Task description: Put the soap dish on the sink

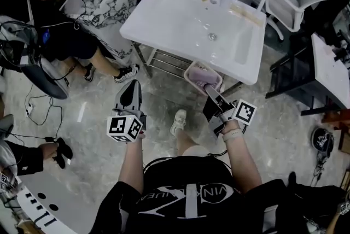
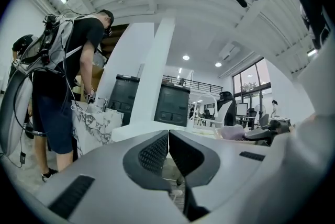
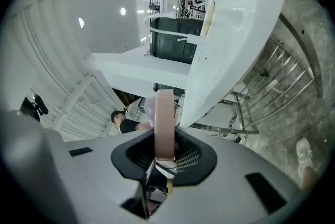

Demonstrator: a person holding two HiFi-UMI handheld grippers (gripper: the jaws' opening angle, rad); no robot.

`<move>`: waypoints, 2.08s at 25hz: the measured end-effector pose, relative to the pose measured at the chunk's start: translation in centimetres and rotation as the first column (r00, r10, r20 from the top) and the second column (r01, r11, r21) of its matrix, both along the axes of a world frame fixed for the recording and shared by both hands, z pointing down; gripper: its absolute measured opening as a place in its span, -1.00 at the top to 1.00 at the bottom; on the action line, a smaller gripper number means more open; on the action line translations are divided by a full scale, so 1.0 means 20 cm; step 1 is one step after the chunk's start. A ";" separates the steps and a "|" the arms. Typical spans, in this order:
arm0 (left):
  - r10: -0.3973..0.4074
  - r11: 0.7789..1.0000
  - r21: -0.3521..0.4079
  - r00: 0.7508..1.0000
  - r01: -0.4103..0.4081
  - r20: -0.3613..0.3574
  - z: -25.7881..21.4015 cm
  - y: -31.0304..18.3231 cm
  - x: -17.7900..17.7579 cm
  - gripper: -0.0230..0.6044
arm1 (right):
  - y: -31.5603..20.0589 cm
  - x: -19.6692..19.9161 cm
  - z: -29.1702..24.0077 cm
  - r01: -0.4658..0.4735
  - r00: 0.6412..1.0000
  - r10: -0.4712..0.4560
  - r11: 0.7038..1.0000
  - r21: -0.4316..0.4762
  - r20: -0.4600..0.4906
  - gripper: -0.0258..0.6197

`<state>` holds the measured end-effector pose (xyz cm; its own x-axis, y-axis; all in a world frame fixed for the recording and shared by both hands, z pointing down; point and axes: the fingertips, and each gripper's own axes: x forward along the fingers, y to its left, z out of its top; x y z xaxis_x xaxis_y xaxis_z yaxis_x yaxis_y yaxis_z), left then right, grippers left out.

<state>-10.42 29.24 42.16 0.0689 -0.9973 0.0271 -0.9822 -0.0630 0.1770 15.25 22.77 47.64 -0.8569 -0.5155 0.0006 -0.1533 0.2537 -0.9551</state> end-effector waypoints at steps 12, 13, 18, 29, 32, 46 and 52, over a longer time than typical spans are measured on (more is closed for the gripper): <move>0.056 0.998 -0.013 0.998 -0.056 -0.011 -0.03 -0.55 -0.12 0.86 | -0.50 -0.22 0.00 0.018 1.000 -0.019 0.999 -0.031 -0.023 0.68; 0.064 0.998 -0.015 0.998 -0.064 -0.011 -0.03 -0.60 -0.13 0.87 | -0.54 -0.23 0.01 0.019 0.999 -0.020 0.999 -0.033 -0.026 0.68; 0.089 0.996 -0.018 0.996 -0.089 -0.005 -0.04 -0.82 -0.15 0.87 | -0.74 -0.30 0.00 0.016 1.000 -0.017 0.999 -0.049 -0.023 0.68; 0.126 0.991 -0.033 0.992 -0.126 -0.008 0.00 -1.20 -0.20 0.87 | -1.06 -0.40 0.05 0.016 0.999 -0.018 0.998 -0.066 -0.029 0.68; 0.146 0.988 -0.042 0.989 -0.146 -0.008 0.02 -1.28 -0.19 0.87 | -1.11 -0.41 0.08 0.009 0.999 -0.012 0.997 -0.078 -0.042 0.68; 0.282 0.958 -0.050 0.959 -0.283 -0.028 0.09 -1.66 -0.06 0.87 | -1.40 -0.47 0.13 -0.012 0.993 -0.003 0.993 -0.121 -0.117 0.68; 0.366 0.929 -0.038 0.929 -0.368 -0.054 0.10 -1.92 0.00 0.87 | -1.66 -0.57 0.02 -0.018 0.995 0.011 0.998 -0.064 -0.095 0.68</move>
<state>-10.48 -9.06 44.17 0.4319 -0.8998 0.0614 -0.8830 -0.4080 0.2322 3.88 -10.34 48.10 -0.8438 -0.5241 0.1153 -0.2470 0.1885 -0.9505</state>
